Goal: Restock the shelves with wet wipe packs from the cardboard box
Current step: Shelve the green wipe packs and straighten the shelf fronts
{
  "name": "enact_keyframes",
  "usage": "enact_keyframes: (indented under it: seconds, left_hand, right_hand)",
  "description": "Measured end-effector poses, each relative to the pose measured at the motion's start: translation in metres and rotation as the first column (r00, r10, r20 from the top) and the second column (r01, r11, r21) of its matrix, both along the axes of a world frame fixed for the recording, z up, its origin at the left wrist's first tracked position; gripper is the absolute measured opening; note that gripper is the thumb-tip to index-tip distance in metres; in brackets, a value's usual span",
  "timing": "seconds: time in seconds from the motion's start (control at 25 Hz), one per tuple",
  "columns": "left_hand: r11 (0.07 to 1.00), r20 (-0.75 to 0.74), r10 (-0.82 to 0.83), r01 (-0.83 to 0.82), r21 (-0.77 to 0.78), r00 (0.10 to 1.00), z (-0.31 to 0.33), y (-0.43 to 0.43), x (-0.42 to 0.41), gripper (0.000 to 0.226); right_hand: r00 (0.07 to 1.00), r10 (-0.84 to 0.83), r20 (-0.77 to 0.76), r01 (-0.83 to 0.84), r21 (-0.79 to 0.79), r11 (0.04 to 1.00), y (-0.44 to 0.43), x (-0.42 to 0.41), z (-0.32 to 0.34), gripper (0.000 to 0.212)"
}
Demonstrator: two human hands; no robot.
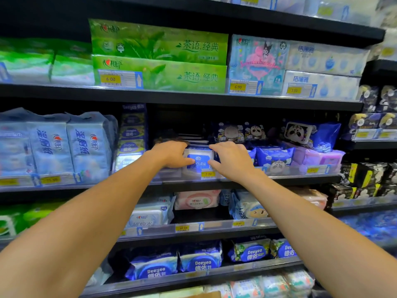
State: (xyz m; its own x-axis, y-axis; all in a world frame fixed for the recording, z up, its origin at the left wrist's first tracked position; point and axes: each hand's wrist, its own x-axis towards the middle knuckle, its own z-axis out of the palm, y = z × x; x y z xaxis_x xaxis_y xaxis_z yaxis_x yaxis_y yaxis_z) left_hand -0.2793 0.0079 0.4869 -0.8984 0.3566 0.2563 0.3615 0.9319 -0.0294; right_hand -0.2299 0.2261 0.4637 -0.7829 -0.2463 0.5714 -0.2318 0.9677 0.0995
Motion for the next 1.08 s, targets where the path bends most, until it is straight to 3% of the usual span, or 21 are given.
enact_keyframes:
  seconds: [0.28, 0.56, 1.08]
  left_hand:
    - [0.999, -0.164, -0.033, 0.037, 0.023, 0.986, -0.001, -0.001, 0.012, 0.073]
    - [0.998, -0.135, 0.015, -0.007, 0.061, 0.991, -0.009, -0.001, 0.017, 0.078]
    - [0.993, -0.154, 0.053, -0.036, 0.117, 0.987, -0.014, 0.003, -0.004, 0.077]
  right_hand:
    - [0.999, -0.017, 0.032, 0.017, -0.023, 1.0, -0.003, -0.009, 0.003, 0.054]
    - [0.998, 0.023, 0.054, -0.02, -0.056, 0.998, -0.003, -0.003, 0.004, 0.058]
    - [0.996, -0.083, 0.043, 0.083, -0.001, 0.997, -0.014, -0.024, 0.007, 0.062]
